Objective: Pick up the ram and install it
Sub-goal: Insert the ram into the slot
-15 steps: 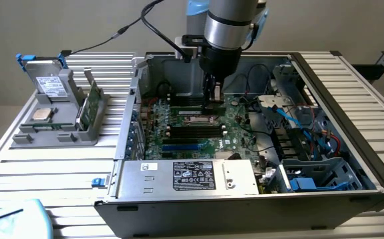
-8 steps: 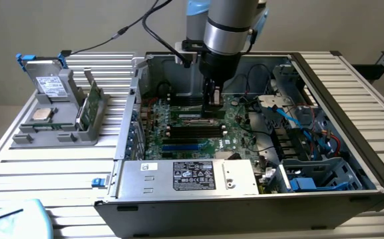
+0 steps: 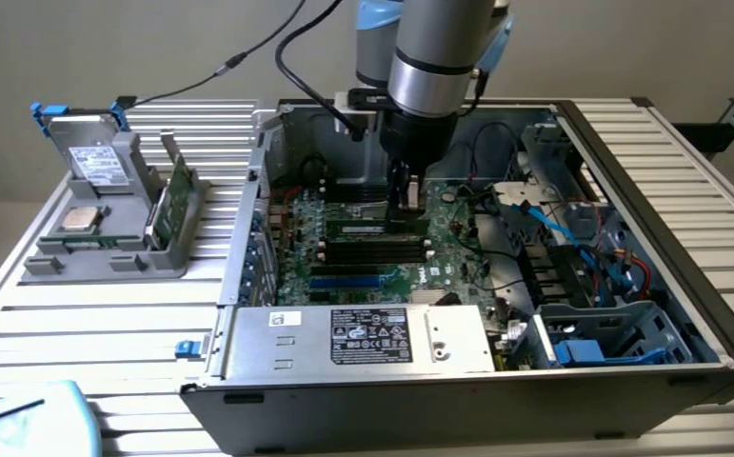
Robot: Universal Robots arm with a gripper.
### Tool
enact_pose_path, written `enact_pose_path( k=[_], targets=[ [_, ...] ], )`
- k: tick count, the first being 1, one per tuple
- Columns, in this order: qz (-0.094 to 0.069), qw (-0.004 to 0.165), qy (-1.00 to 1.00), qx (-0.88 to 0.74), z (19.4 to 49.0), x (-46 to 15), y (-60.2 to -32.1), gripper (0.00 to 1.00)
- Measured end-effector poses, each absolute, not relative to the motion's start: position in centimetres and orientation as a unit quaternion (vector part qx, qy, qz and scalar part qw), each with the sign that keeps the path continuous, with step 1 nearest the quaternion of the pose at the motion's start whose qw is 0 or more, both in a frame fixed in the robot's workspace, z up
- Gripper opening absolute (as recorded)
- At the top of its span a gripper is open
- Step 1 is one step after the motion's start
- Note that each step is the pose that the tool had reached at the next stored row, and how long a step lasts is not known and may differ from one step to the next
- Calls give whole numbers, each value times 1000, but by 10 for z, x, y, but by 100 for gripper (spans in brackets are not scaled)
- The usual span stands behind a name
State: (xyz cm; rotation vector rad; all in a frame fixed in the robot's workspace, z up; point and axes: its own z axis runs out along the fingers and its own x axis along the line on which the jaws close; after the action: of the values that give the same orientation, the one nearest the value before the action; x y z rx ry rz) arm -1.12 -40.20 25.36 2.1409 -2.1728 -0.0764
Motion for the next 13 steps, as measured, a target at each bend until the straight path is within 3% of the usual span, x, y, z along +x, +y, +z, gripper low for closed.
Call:
enact_pose_path(
  k=[13],
  targets=[
    [-9, 60, -712, 700, 239, -11, -402, 14]
  ],
)
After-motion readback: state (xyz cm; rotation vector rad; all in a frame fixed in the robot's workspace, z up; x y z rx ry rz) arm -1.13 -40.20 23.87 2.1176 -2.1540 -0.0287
